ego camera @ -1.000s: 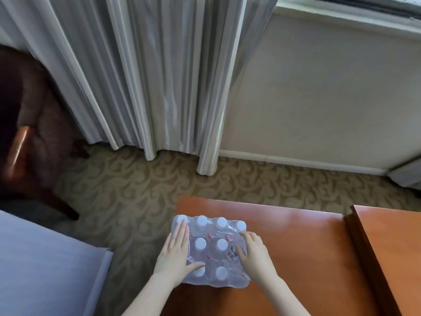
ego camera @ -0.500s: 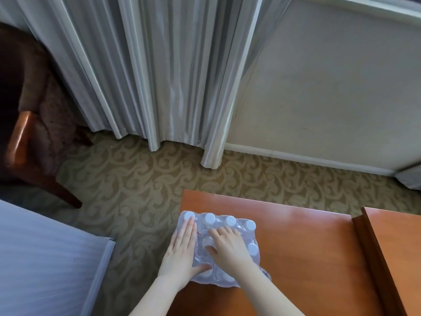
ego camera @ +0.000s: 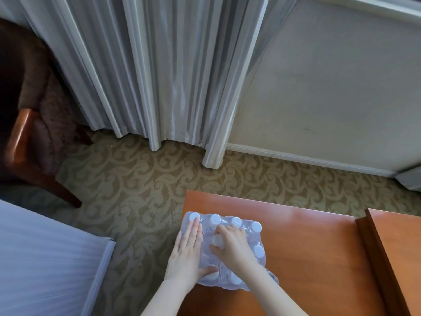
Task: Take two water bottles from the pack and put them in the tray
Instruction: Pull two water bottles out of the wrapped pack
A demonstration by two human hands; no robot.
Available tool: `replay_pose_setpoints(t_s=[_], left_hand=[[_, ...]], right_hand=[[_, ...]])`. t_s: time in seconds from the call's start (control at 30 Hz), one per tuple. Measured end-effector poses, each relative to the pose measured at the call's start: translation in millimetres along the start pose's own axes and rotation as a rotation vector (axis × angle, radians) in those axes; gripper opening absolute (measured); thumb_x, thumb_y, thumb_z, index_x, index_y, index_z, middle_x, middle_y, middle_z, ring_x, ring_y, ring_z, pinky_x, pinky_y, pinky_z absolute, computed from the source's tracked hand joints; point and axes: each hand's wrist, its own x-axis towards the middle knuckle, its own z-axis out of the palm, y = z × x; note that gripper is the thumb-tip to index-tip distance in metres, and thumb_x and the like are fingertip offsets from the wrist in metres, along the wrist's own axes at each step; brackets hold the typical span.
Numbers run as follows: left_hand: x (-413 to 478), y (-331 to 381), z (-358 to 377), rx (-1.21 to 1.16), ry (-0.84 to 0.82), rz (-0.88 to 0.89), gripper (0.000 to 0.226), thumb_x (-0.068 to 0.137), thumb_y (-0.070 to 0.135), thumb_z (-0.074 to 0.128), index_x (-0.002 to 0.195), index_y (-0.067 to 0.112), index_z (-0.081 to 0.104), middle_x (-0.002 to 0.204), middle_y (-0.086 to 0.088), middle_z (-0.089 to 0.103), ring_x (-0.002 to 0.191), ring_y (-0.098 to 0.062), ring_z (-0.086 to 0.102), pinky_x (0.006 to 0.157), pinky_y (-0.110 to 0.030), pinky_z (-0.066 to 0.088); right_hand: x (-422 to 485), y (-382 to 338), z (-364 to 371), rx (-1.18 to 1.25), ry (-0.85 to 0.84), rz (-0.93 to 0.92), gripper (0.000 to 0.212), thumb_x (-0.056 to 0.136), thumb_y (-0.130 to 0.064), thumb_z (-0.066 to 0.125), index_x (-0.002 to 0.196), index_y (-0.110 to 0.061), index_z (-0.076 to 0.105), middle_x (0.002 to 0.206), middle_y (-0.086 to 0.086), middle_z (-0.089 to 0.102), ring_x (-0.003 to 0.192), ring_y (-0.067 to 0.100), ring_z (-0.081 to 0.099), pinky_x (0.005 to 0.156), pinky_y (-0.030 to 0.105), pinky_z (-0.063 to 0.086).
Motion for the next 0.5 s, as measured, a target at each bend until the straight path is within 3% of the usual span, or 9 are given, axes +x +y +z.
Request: replay_pose_setpoints(t_s=[0.13, 0.23, 0.37, 0.5], left_hand=[[0, -1, 3, 0.056, -0.065, -0.017, 0.112, 0.074, 0.084, 0.024, 0.141, 0.012, -0.03, 0.151, -0.002, -0.039, 0.136, -0.017, -0.042, 0.109, -0.035, -0.031], [-1, 0, 3, 0.011, -0.086, -0.044, 0.111, 0.073, 0.083, 0.027, 0.135, 0.015, -0.037, 0.152, 0.0, -0.039, 0.139, -0.02, -0.036, 0.109, -0.034, -0.031], [-1, -1, 0, 0.04, -0.106, -0.02, 0.113, 0.072, 0.085, 0.024, 0.137, 0.013, -0.033, 0.154, -0.003, -0.035, 0.139, -0.023, -0.034, 0.113, -0.036, -0.02], [0, 2, -19, -0.165, -0.21, -0.026, 0.118, 0.071, 0.082, 0.038, 0.147, 0.015, -0.023, 0.157, -0.002, -0.029, 0.142, -0.018, -0.03, 0.118, -0.04, -0.01]], right_hand=[[-18, -6, -40, 0.137, 0.133, -0.031, 0.018, 0.079, -0.025, 0.061, 0.091, -0.012, 0.057, 0.085, 0.002, 0.061, 0.084, 0.02, 0.047, 0.072, 0.03, 0.035], [-32, -15, -78, 0.229, 0.224, -0.049, 0.014, 0.078, -0.023, 0.066, 0.084, -0.015, 0.055, 0.078, -0.007, 0.053, 0.079, 0.017, 0.045, 0.072, 0.027, 0.031], [-47, -23, -126, 0.3, 0.347, -0.038, 0.027, 0.078, -0.021, 0.071, 0.069, -0.014, 0.046, 0.066, -0.007, 0.048, 0.069, 0.012, 0.044, 0.066, 0.023, 0.032], [-58, -24, -154, 0.374, 0.4, -0.01, 0.021, 0.076, -0.025, 0.071, 0.071, -0.012, 0.055, 0.063, -0.008, 0.05, 0.063, 0.012, 0.045, 0.061, 0.022, 0.032]])
